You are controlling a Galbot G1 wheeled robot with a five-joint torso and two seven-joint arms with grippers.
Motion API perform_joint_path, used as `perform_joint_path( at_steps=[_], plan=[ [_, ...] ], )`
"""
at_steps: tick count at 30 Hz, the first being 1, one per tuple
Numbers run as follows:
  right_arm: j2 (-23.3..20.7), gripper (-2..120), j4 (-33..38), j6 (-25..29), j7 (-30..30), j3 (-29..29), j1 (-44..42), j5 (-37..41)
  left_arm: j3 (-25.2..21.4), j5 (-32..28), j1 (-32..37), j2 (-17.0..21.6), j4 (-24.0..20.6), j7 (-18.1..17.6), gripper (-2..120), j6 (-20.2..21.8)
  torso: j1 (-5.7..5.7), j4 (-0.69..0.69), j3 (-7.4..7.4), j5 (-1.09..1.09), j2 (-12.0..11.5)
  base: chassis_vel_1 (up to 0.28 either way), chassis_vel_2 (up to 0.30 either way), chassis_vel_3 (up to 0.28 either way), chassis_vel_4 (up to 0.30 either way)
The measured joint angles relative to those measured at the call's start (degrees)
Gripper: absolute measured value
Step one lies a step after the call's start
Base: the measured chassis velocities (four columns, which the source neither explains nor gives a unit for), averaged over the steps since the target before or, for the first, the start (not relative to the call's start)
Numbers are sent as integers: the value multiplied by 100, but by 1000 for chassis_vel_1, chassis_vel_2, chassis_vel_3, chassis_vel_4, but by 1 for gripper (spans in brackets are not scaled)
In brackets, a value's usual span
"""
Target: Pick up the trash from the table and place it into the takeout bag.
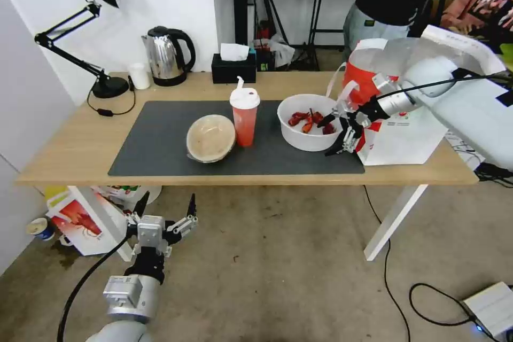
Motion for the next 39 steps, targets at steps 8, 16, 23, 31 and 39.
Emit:
perform_joint_path(
  at_steps=[8, 16, 23, 31, 39],
  plan=[
    [93, 98, -147, 10, -23, 2, -5, -69, 0, 0, 0, 0, 0, 0, 100, 0, 0, 0, 0, 0, 0, 0, 0, 0, 0],
    [155, 76, -200, -5, -24, -22, 1, -86, 0, 0, 0, 0, 0, 0, 100, 0, 0, 0, 0, 0, 0, 0, 0, 0, 0],
    [194, 58, -247, -36, -9, -66, 54, -88, 0, 0, 0, 0, 0, 0, 100, 0, 0, 0, 0, -1, 0, 0, 0, 0, 0],
    [232, 31, -258, -59, 23, -136, 41, -83, 0, 0, 0, 0, 0, 0, 100, 0, 0, 0, 0, 0, 0, 0, 0, 0, 0],
    [289, 23, -286, -72, 27, -175, 51, -83, 0, 0, 0, 0, 0, 0, 100, 0, 0, 0, 0, 0, 0, 0, 0, 0, 0]
  ],
)
